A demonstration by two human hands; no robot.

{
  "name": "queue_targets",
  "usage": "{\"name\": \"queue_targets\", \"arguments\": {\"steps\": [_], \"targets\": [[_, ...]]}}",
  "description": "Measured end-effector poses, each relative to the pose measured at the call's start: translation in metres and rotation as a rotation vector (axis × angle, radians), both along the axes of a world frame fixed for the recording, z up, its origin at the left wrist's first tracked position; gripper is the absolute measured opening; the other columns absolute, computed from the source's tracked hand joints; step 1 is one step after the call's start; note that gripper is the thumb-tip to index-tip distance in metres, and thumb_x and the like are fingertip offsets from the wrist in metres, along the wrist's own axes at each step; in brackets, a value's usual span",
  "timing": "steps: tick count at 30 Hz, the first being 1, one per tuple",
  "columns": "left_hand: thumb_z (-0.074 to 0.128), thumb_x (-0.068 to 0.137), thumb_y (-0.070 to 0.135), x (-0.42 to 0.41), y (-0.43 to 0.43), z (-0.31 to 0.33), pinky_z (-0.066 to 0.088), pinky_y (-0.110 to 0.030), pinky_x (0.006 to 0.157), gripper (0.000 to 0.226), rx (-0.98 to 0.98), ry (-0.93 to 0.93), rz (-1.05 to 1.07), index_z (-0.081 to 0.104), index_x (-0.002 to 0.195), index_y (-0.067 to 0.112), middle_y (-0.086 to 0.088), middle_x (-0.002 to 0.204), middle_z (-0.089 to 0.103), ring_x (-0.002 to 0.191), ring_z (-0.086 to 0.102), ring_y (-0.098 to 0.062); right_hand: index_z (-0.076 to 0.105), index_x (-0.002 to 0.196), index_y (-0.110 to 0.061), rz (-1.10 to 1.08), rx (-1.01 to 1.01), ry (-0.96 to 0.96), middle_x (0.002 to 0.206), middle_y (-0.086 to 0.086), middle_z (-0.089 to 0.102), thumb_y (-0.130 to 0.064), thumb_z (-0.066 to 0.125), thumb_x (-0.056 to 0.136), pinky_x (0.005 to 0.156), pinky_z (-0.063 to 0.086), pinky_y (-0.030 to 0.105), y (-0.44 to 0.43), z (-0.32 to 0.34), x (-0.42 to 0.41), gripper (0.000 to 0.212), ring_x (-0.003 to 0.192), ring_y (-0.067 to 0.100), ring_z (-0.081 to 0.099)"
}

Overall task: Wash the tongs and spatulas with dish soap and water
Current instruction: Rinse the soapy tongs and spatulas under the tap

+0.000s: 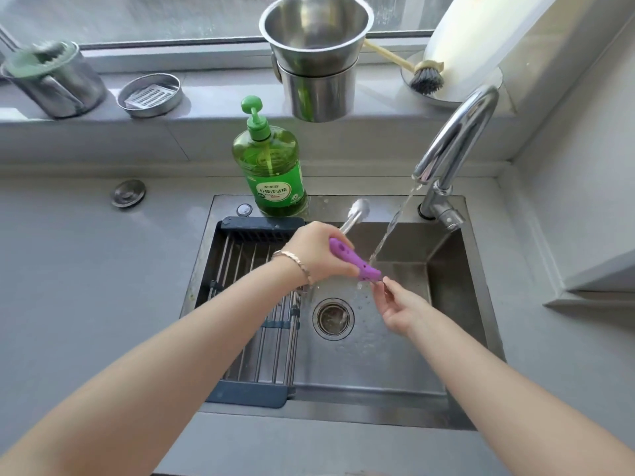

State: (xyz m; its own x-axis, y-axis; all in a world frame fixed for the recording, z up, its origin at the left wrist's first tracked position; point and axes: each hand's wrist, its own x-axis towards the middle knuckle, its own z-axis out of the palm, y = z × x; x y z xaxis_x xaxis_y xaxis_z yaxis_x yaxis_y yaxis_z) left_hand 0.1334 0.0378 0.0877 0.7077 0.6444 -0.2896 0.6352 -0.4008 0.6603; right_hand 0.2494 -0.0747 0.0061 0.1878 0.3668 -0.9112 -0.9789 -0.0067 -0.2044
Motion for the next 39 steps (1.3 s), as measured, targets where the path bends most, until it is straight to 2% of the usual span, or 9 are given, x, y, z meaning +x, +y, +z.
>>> {"name": "queue_targets", "arguments": {"steps": [7, 11, 13, 15, 24, 30, 34, 36, 39], "targets": [[0.066, 0.083, 0.028, 0.057, -0.045, -0.016, 0.042, -0.026, 0.06, 0.017, -0.153, -0.258, 0.143, 0.057, 0.076, 0.015, 0.005, 0.062, 0.052, 0.057, 0.048, -0.011, 0.053, 0.081, 0.002, 0.276, -0.054, 0.178, 0.053, 0.014, 0.054, -0.023, 0.053, 0.093, 0.032, 0.048, 0.021, -0.007, -0.011, 0.004, 0.028, 0.04, 0.017, 0.056], [0.064, 0.084, 0.027, 0.068, -0.047, -0.024, 0.054, -0.034, 0.068, 0.017, -0.215, -0.172, 0.158, 0.051, 0.079, 0.018, -0.003, 0.066, 0.06, 0.058, 0.061, -0.024, 0.048, 0.099, -0.007, 0.77, -0.297, -0.56, 0.072, 0.006, 0.049, -0.018, 0.048, 0.091, 0.049, 0.046, 0.024, -0.012, -0.014, 0.004, 0.013, 0.055, 0.016, 0.05], [0.068, 0.082, 0.024, 0.07, -0.044, -0.024, 0.056, -0.041, 0.077, 0.016, -0.233, -0.167, 0.189, 0.055, 0.079, 0.015, -0.008, 0.072, 0.062, 0.069, 0.064, -0.029, 0.048, 0.114, -0.011, 0.896, -0.245, -1.064, 0.096, 0.007, 0.054, -0.019, 0.061, 0.077, 0.072, 0.05, 0.031, -0.011, -0.015, 0.006, 0.04, 0.083, 0.02, 0.058], [0.07, 0.08, 0.024, 0.073, -0.042, -0.022, 0.052, -0.042, 0.08, 0.019, -0.217, -0.153, 0.222, 0.061, 0.084, 0.008, -0.008, 0.074, 0.06, 0.07, 0.058, -0.023, 0.05, 0.117, -0.015, 0.857, -0.078, -1.257, 0.11, 0.009, 0.055, -0.022, 0.064, 0.069, 0.084, 0.052, 0.035, -0.009, -0.011, 0.007, 0.051, 0.098, 0.019, 0.06], [0.082, 0.066, 0.02, 0.062, -0.027, -0.004, 0.052, -0.025, 0.076, 0.043, -0.545, -0.035, 0.377, 0.068, 0.105, 0.01, -0.002, 0.088, 0.064, 0.08, 0.06, -0.015, 0.046, 0.103, -0.014, 1.037, 0.003, -1.469, 0.096, 0.003, 0.058, -0.028, 0.05, 0.091, 0.067, 0.043, 0.029, -0.003, 0.005, 0.018, 0.02, 0.086, 0.018, 0.058], [0.055, 0.074, -0.024, 0.055, -0.016, 0.004, 0.041, -0.032, 0.102, 0.064, -1.035, -0.388, 0.687, 0.038, 0.132, -0.003, -0.029, 0.13, 0.043, 0.119, 0.05, -0.029, 0.047, 0.114, -0.011, 0.947, 0.15, -1.436, 0.09, 0.0, 0.05, -0.012, 0.051, 0.088, 0.069, 0.04, 0.029, -0.007, 0.017, 0.014, 0.027, 0.077, 0.013, 0.049], [0.042, 0.078, -0.031, 0.05, -0.022, 0.009, 0.047, -0.027, 0.084, 0.068, -1.061, -0.48, 0.687, 0.025, 0.139, -0.006, -0.034, 0.121, 0.045, 0.111, 0.058, -0.032, 0.043, 0.118, -0.024, 0.912, 0.214, -1.374, 0.105, 0.021, 0.058, -0.007, 0.051, 0.088, 0.08, 0.045, 0.033, -0.01, 0.021, 0.008, 0.034, 0.091, 0.031, 0.056], [0.047, 0.079, -0.027, 0.049, -0.021, 0.01, 0.055, -0.024, 0.061, 0.043, -1.068, -0.515, 0.655, 0.039, 0.119, -0.016, -0.026, 0.095, 0.051, 0.088, 0.062, -0.03, 0.045, 0.119, -0.014, 0.905, 0.207, -1.361, 0.106, 0.023, 0.06, -0.009, 0.053, 0.088, 0.086, 0.046, 0.04, -0.01, 0.02, 0.008, 0.032, 0.097, 0.033, 0.058], [0.056, 0.083, -0.01, 0.048, -0.021, 0.015, 0.048, -0.023, 0.047, 0.002, -1.033, -0.448, 0.582, 0.055, 0.084, -0.011, -0.015, 0.063, 0.06, 0.058, 0.062, -0.022, 0.05, 0.109, -0.012, 0.875, 0.275, -1.32, 0.082, -0.011, 0.066, 0.001, 0.051, 0.086, 0.075, 0.048, 0.025, -0.006, 0.024, 0.006, 0.027, 0.078, -0.001, 0.061]]}}
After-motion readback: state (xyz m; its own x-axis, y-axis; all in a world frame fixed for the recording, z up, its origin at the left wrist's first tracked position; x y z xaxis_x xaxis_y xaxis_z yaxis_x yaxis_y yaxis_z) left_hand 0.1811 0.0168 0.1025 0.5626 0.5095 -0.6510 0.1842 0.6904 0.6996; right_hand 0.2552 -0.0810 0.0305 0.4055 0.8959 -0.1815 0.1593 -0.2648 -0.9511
